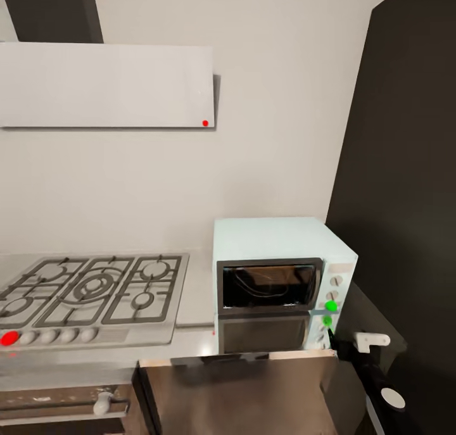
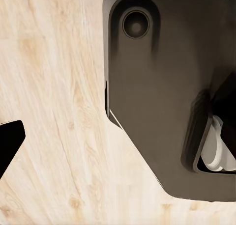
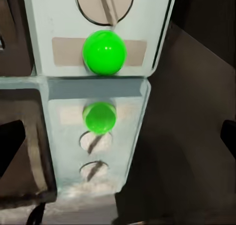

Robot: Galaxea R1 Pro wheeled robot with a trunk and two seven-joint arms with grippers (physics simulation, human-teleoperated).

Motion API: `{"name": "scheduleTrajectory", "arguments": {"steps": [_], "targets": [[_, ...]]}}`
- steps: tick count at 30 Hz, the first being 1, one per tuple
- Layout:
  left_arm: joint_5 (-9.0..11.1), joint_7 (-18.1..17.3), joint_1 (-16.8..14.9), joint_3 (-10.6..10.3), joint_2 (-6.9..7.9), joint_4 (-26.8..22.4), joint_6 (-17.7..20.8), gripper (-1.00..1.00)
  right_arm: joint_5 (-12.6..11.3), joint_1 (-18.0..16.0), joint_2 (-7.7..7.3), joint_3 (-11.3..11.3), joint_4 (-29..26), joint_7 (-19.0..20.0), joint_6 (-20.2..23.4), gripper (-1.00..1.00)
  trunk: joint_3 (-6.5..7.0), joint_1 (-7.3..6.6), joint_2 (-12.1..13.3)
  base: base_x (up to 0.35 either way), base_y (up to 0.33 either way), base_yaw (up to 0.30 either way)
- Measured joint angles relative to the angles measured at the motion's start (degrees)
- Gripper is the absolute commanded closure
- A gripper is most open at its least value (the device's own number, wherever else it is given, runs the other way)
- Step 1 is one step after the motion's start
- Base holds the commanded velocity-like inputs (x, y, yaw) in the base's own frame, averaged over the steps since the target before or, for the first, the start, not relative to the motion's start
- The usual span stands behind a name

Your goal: In the kitchen, take the popcorn bag from the countertop, put it into the microwave, and heat it until the popcorn is cooked so the cooked popcorn ends up inside the bag.

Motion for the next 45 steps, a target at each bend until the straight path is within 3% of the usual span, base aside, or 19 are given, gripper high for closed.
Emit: {"name": "scheduleTrajectory", "arguments": {"steps": [15,20,24,25,27,31,36,38,40,42,45], "targets": [[0.0,0.0,0.0,0.0,0.05,0.0,0.0,-1.00,0.0,0.0,-0.01,0.2,1.3,0.0,-0.1,-1.00,0.00,-0.01,0.0,-0.304,0.080,0.000],[0.0,0.0,0.0,0.1,0.23,0.0,0.0,-1.00,-0.1,0.0,-0.09,0.1,13.3,-0.5,-1.0,-1.00,-0.01,-0.03,0.0,-0.074,0.280,0.000],[0.0,0.0,0.0,0.1,0.26,0.0,-0.1,-1.00,0.2,0.0,-0.05,0.3,25.5,-0.7,-6.3,-1.00,-0.01,-0.03,0.0,-0.005,0.094,0.000],[0.0,0.0,0.0,0.1,0.26,0.0,-0.1,-1.00,0.3,0.0,-0.04,0.7,30.8,-0.7,-8.3,-1.00,-0.02,-0.04,0.0,-0.001,0.015,0.000],[0.0,0.0,0.0,0.1,0.26,0.0,-0.2,-1.00,0.2,0.0,-0.04,0.8,35.2,-0.6,-8.9,-1.00,-0.01,-0.03,0.0,0.000,0.006,0.000],[0.0,0.0,0.0,0.1,0.23,0.0,-0.2,-1.00,0.3,0.0,-0.84,0.8,41.5,-0.6,-9.2,-1.00,-0.01,-0.03,0.0,0.000,0.001,0.000],[0.0,0.1,0.0,0.1,0.04,0.0,-0.2,-1.00,0.2,0.0,-1.34,0.8,44.8,-0.6,-9.3,-1.00,0.00,-0.03,0.0,0.000,0.000,0.000],[0.0,0.1,0.0,0.1,0.32,0.0,-0.2,-1.00,0.1,0.5,-1.33,0.6,52.8,-9.8,-8.7,-1.00,-0.01,-0.04,0.0,0.000,0.000,0.000],[0.0,0.2,0.0,0.1,0.35,0.0,-0.2,-1.00,0.0,2.4,-1.25,0.5,54.2,-16.0,-8.5,-1.00,-0.02,-0.04,0.0,0.000,0.000,0.000],[0.0,0.2,0.0,0.1,0.43,0.0,-0.2,-1.00,0.0,8.8,-0.16,0.6,54.4,-17.3,-8.1,-1.00,-0.02,-0.04,0.0,0.000,0.000,0.000],[0.1,0.2,0.0,0.1,0.41,0.0,-0.3,-1.00,0.0,13.2,1.51,0.6,54.4,-17.5,-0.1,-1.00,-0.02,-0.04,0.0,0.000,0.000,0.000]]}}
